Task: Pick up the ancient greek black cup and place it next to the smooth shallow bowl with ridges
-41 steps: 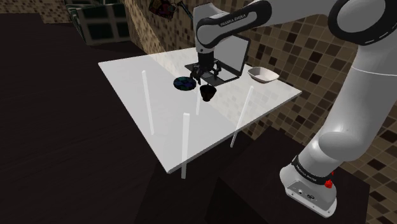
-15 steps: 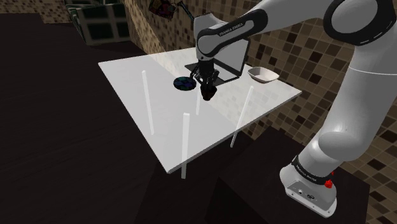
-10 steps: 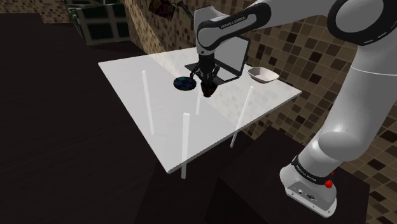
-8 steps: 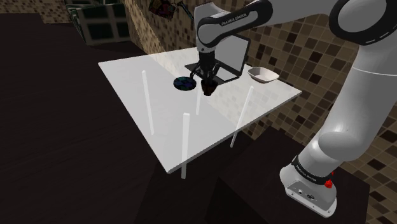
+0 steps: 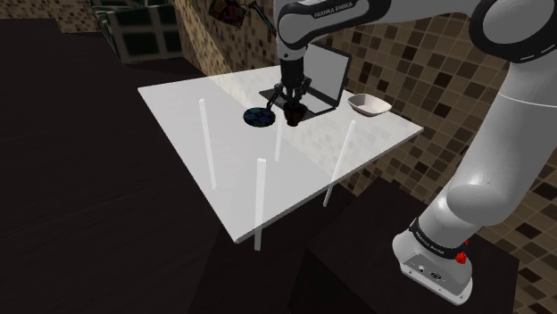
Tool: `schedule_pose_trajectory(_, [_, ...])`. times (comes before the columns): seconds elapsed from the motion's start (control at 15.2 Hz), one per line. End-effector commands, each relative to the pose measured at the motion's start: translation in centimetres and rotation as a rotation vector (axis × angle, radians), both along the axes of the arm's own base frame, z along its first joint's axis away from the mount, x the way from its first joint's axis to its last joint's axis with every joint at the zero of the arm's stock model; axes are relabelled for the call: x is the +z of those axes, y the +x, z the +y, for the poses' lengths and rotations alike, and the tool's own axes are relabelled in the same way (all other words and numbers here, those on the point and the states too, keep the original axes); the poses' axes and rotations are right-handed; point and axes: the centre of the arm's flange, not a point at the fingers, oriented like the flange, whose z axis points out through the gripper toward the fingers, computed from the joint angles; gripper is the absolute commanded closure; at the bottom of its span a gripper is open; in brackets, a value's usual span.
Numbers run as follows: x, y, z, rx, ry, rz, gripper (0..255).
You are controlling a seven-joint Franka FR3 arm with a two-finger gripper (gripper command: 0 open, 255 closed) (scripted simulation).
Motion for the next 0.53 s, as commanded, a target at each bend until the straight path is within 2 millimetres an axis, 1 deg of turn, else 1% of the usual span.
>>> schedule_pose_trajectory(0.0, [1.0, 0.1, 0.0, 0.000, 0.000, 0.000, 255])
schedule_pose_trajectory(0.46, [4.7, 0.1, 0.0, 0.000, 0.000, 0.000, 255])
